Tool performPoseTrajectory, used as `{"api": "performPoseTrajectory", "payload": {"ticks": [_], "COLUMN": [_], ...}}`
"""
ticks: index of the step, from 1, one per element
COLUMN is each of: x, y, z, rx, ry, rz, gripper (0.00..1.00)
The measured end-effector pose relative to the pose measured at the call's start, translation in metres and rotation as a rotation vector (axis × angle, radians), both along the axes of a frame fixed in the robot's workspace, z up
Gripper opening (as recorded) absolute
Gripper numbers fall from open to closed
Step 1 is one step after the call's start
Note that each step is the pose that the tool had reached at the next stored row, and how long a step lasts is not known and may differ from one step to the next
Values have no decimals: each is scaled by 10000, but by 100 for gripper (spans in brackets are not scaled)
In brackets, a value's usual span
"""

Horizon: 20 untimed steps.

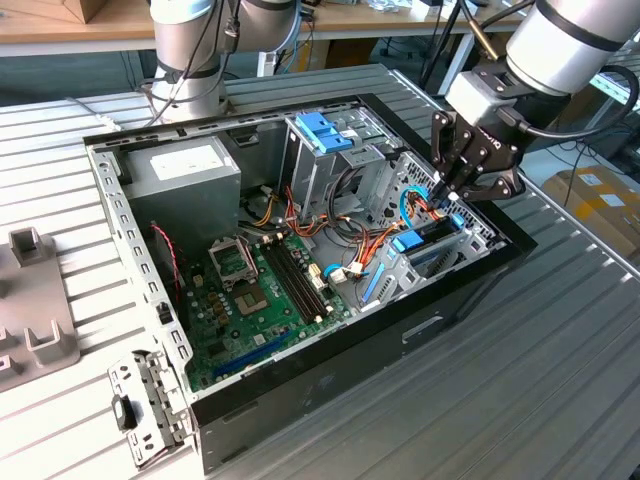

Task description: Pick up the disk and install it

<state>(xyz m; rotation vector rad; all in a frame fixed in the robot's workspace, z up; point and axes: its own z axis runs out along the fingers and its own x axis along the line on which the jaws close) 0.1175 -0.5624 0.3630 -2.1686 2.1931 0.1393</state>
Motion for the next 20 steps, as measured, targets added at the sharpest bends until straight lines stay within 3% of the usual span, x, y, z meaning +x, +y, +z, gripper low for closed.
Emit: {"api": "performPoseTrajectory", "payload": {"ticks": [12, 20], "x": [-27, -29], "y": [-96, -106], "z": [-21, -28], "rx": [1, 0], "ry": [0, 0], "rz": [1, 0], "gripper": [16, 16]}}
